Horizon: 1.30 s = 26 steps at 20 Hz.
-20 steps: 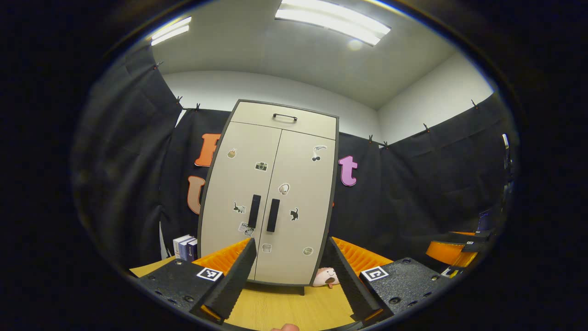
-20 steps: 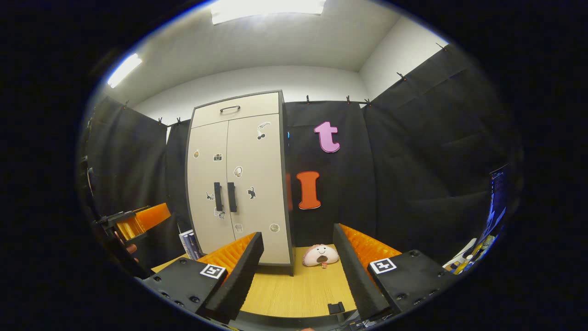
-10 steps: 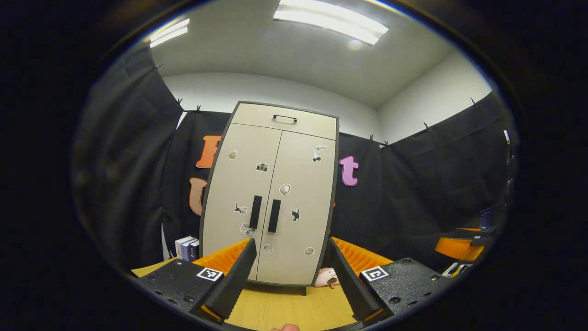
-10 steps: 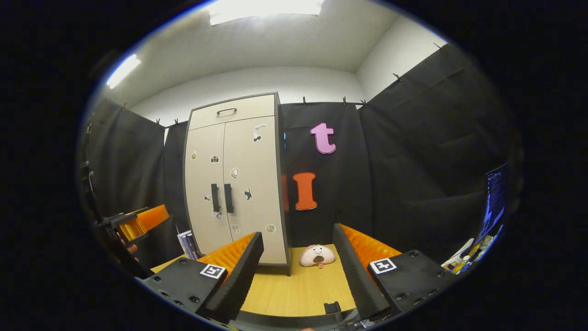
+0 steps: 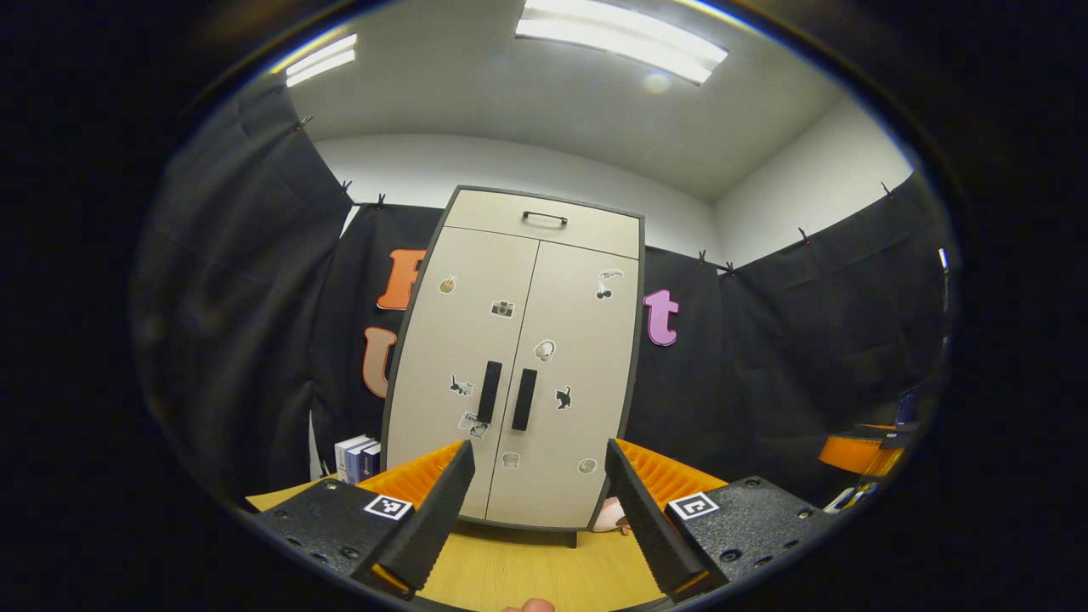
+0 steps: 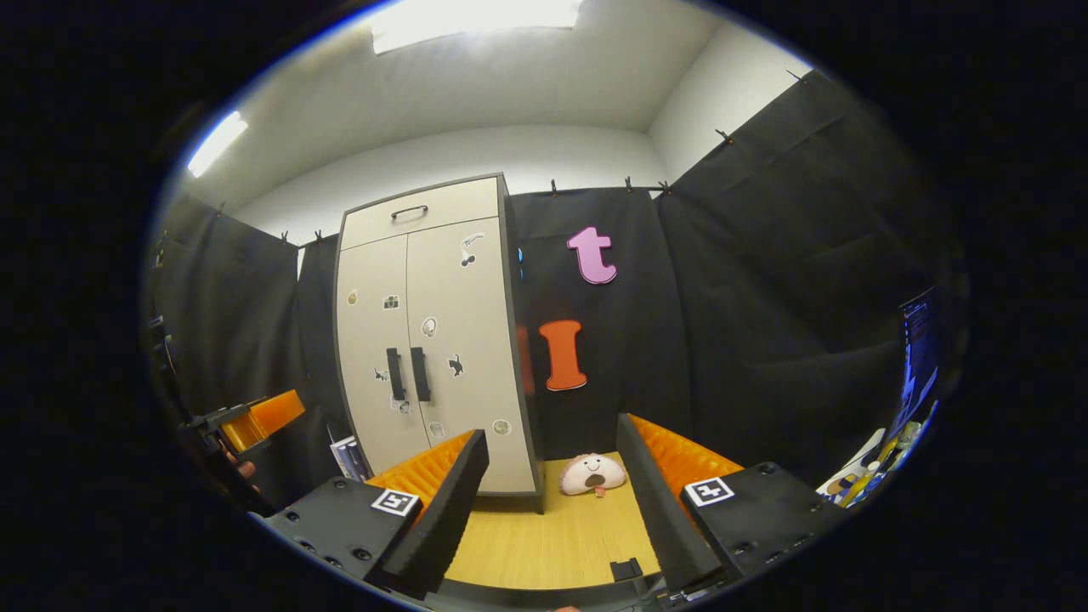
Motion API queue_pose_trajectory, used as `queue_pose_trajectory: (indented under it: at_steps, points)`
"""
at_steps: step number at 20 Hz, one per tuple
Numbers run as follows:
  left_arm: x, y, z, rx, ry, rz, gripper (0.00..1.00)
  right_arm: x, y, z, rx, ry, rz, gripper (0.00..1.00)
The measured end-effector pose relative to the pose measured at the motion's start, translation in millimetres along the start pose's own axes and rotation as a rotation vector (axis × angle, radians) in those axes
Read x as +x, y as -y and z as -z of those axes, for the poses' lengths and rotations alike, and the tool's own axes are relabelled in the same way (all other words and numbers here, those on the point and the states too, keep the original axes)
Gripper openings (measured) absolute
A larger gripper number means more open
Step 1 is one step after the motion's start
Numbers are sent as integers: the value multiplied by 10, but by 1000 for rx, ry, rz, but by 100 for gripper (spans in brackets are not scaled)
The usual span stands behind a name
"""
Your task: Open the right door of the double-door shoe cabinet with the right hand, and open the left door with the left hand.
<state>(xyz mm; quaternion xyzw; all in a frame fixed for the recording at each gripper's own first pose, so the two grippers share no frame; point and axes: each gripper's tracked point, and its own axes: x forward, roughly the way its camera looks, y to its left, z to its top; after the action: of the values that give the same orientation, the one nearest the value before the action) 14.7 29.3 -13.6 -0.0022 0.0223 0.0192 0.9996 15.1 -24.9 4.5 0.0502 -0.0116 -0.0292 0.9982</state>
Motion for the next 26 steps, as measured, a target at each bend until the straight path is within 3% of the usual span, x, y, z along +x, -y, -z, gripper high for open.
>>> queue_pose_trajectory:
  at_steps: [3, 7, 16, 17, 18, 19, 22, 23, 24, 26]
  points:
    - [203, -233, 11, 19, 3, 9, 94, 264, -163, -107, 27, 39, 7, 98]
    - [494, -658, 116, 31, -9, -15, 94, 825, -583, -116, -34, 43, -29, 98]
    - [921, -1659, 423, 78, -29, -70, 94, 2587, -2387, -30, -36, -14, -268, 98]
    - [956, -1769, 445, 79, -32, -76, 94, 2811, -2531, -1, -41, -10, -270, 98]
    - [980, -1869, 460, 78, -33, -80, 94, 3008, -2658, 30, -43, -12, -269, 88]
    - [999, -1961, 488, 77, -36, -81, 94, 3207, -2773, 65, -45, -8, -263, 98]
    - [1062, -2241, 571, 78, -44, -95, 97, 3672, -2967, 308, -81, -37, -228, 98]
    - [1083, -2330, 612, 80, -48, -103, 97, 3811, -3010, 395, -90, -50, -218, 87]
    - [1092, -2408, 639, 80, -52, -111, 94, 3915, -3032, 466, -92, -63, -206, 98]
    - [1119, -2524, 696, 71, -61, -115, 97, 4110, -3015, 583, -74, -79, -167, 97]
